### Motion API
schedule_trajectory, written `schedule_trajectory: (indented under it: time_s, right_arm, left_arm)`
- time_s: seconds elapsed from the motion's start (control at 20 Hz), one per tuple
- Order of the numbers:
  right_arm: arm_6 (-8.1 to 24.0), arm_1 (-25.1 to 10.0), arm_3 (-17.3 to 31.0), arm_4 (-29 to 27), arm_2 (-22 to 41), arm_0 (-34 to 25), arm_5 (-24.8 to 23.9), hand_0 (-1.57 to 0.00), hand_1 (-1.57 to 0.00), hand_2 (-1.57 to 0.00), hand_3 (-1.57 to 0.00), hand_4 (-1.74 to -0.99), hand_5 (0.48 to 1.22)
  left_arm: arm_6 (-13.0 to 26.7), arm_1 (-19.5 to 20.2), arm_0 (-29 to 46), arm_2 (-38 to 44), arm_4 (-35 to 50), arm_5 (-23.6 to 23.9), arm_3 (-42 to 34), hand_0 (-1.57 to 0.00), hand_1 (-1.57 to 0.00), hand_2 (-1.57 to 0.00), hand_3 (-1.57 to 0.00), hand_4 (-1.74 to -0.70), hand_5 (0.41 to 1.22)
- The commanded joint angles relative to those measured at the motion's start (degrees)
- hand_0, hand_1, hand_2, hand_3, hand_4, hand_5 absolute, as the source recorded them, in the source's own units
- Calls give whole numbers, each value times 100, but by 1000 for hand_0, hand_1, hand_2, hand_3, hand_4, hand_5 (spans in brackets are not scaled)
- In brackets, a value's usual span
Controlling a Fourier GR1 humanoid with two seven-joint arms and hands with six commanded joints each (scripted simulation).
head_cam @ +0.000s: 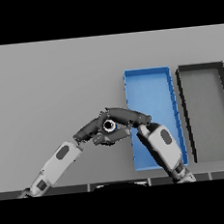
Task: Pick up the blue pipe and place it into the blue bin.
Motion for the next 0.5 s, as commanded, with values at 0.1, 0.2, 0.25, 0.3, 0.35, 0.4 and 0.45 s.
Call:
schedule_trajectory:
  time_s: [0.1,0.2,0.25,0.3,0.35,0.4,0.45]
  right_arm:
    - [-66,66,-33,-18,-10,48,-24,-1571,-1571,-1571,-1570,-1491,1220]
    - [367,83,-27,-709,-188,-49,-141,-1571,-1571,-1571,-1571,-1492,1221]
    - [632,162,47,-1142,-255,-129,-298,-1571,-1571,-1571,-1571,-1492,1221]
    - [825,186,9,-1448,-265,-184,-410,-1571,-1571,-1571,-1571,-1492,1221]
    - [1050,183,44,-1829,-369,-364,-622,-1571,-1571,-1571,-1571,-1493,1221]
    - [1193,159,9,-2042,-407,-439,-773,-1571,-1571,-1571,-1571,-1494,1221]
    - [1322,94,-10,-2305,-511,-617,-946,-1571,-1571,-1571,-1571,-1494,1221]
  left_arm:
    - [515,13,136,14,131,128,-127,-21,-17,-17,-7,-873,612]
    - [477,14,192,-28,68,181,-160,-13,-11,-11,-4,-881,593]
    - [564,9,172,-21,85,180,-147,-10,-8,-8,-3,-878,572]
    - [630,-26,203,-67,56,212,-169,-8,-6,-7,-2,-876,555]
    - [660,-18,210,-77,15,225,-134,-6,-5,-5,-1,-873,543]
    - [601,-13,195,-74,4,205,-106,-5,-4,-4,-1,-870,535]
    - [603,-1,224,-90,7,191,-120,-4,-3,-3,-1,-868,529]
